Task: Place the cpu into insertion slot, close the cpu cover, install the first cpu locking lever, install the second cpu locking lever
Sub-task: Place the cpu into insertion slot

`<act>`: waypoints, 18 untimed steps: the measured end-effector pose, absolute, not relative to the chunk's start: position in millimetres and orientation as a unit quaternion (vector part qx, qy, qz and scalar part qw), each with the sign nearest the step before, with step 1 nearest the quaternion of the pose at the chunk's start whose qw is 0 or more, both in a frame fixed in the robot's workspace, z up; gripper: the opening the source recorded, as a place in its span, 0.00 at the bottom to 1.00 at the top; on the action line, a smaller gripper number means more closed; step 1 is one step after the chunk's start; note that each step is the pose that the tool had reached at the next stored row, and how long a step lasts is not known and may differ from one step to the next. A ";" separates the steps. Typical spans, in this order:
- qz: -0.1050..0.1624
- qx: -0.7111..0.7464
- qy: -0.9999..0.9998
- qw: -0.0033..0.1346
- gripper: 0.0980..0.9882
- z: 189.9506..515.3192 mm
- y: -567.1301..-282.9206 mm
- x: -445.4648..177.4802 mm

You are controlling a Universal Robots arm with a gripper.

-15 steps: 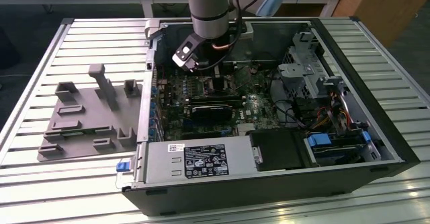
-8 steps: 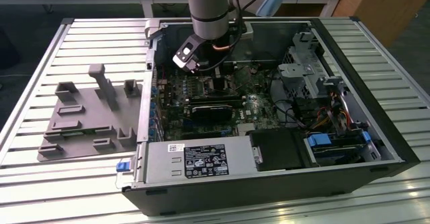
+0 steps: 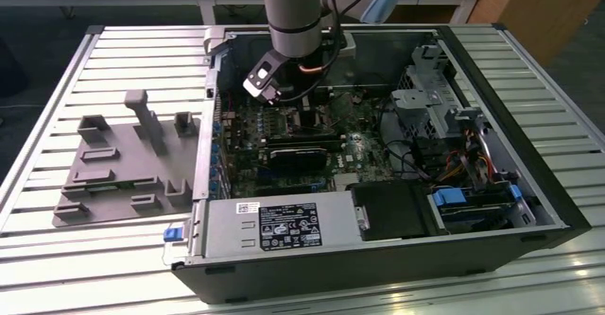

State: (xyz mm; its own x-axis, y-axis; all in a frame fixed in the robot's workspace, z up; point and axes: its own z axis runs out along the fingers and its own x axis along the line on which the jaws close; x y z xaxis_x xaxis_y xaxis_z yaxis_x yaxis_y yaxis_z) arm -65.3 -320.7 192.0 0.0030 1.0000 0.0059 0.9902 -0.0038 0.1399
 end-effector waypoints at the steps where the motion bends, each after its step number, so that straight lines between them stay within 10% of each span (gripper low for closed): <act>1: 0.051 0.707 0.704 0.048 0.49 191.8 -320.8 -65.4; 18: 0.052 0.707 0.704 0.048 0.49 191.5 -320.6 -65.3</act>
